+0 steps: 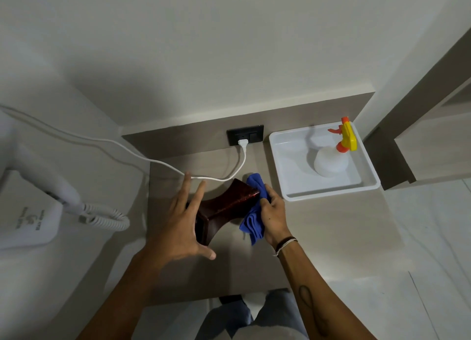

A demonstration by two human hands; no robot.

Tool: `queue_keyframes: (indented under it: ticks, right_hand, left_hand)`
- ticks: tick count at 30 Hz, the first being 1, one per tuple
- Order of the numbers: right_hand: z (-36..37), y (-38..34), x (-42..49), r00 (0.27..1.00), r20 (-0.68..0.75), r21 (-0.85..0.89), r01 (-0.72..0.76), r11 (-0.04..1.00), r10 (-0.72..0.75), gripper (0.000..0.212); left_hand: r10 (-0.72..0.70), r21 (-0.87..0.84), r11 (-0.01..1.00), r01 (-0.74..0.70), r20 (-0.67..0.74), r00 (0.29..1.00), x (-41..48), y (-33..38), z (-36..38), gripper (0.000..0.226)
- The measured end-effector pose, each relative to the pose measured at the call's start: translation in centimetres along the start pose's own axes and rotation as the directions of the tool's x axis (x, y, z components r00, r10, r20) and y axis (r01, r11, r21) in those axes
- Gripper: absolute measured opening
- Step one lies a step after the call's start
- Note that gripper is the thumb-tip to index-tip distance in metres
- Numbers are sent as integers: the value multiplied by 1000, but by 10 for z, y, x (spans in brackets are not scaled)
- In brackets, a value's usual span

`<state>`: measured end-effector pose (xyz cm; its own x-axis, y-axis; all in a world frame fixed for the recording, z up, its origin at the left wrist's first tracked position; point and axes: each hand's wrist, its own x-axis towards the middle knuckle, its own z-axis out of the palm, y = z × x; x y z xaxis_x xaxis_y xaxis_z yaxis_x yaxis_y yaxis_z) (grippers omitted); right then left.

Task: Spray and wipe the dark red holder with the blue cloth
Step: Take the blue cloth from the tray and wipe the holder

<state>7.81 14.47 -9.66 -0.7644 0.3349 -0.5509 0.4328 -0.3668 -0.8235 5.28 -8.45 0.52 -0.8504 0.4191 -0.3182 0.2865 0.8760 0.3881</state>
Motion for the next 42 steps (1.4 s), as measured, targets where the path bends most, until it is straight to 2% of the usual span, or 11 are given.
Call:
queue_keyframes:
  ticks: [8,13,16,18,20,22,25,29,30,36,42]
  right_hand:
    - [4,0,-5,996,30,70,-81,994,79,43]
    - [17,6,-24,977,-46,-275,187,943,-208,65]
    - [31,27,-53,894,156,-421,446,790,-421,76]
    - [41,45,-71,768,400,-466,641,610,-500,80]
    - [37,58,-74,693,518,-478,721,503,-501,88]
    - [21,60,-59,733,486,-565,679,469,-476,88]
    - [4,55,-49,853,319,-654,514,555,-413,77]
    - [33,59,-77,652,562,-519,757,397,-510,84]
    - [33,60,-78,642,578,-508,766,394,-503,88]
    - [-12,19,-38,858,399,-631,513,582,-324,72]
    - [-56,-46,-12,836,375,-638,546,543,-400,71]
  left_hand:
    - [49,77,996,-43,-81,995,5,-3,-2,146]
    - [-115,-120,989,88,-249,962,8,6,6,67]
    - [-277,-249,943,222,-215,936,14,14,10,47]
    - [-327,-264,926,268,-211,921,17,17,11,42]
    - [-352,-281,914,293,-192,916,17,18,11,39]
    - [-358,-301,906,298,-170,918,15,17,8,36]
    - [-344,-284,916,284,-188,920,13,20,6,34]
    - [-362,-271,913,304,-197,911,16,27,6,33]
    - [-368,-279,909,310,-185,912,16,27,6,32]
    - [-342,-199,933,301,-222,913,14,30,2,40]
    - [-280,27,954,299,-283,917,31,46,3,54]
